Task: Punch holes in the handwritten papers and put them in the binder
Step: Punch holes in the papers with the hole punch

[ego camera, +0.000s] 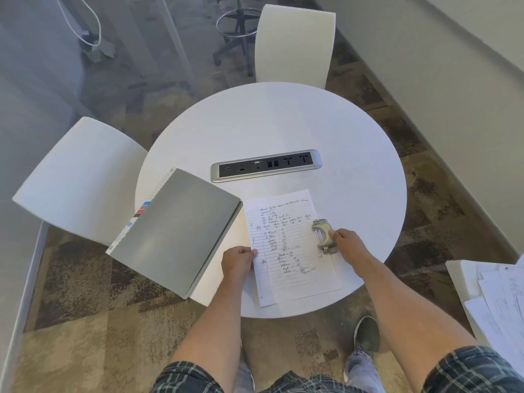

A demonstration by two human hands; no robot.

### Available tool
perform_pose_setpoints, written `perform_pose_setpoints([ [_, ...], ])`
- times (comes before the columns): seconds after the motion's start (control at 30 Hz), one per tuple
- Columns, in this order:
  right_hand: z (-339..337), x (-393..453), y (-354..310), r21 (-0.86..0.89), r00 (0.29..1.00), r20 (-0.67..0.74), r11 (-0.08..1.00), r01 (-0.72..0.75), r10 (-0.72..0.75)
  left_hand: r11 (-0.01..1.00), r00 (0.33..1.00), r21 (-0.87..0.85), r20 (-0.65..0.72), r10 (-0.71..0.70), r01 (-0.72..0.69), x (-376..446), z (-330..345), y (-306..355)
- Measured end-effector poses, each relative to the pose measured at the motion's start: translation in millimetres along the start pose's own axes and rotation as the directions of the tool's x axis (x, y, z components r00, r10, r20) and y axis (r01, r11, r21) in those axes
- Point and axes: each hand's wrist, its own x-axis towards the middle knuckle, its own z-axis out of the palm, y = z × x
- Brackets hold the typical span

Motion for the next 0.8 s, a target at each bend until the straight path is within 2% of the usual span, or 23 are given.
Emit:
perform_pose_setpoints([
  [0.37, -1.0, -7.7, -3.5, 0.031, 1.0, -0.005, 0.999, 0.024, -0.024, 0.992, 0.996, 0.11, -0.051, 0.069, -0.063, -1.3, -1.1, -8.1],
  [0.6, 0.5, -10.7, -9.6, 0.114, 1.0, -0.01, 0.993, -0.011, 0.012, 0.994, 0.996, 0.098, -0.068, 0.06, -0.054, -4.1, 3.0, -11.1],
  [0.8, 0.8, -12.3, -8.4, 0.112, 0.999, -0.037, 0.994, 0.002, 0.002, 0.995, 0.996, 0.094, -0.074, 0.05, -0.043, -4.5, 4.0, -12.5],
])
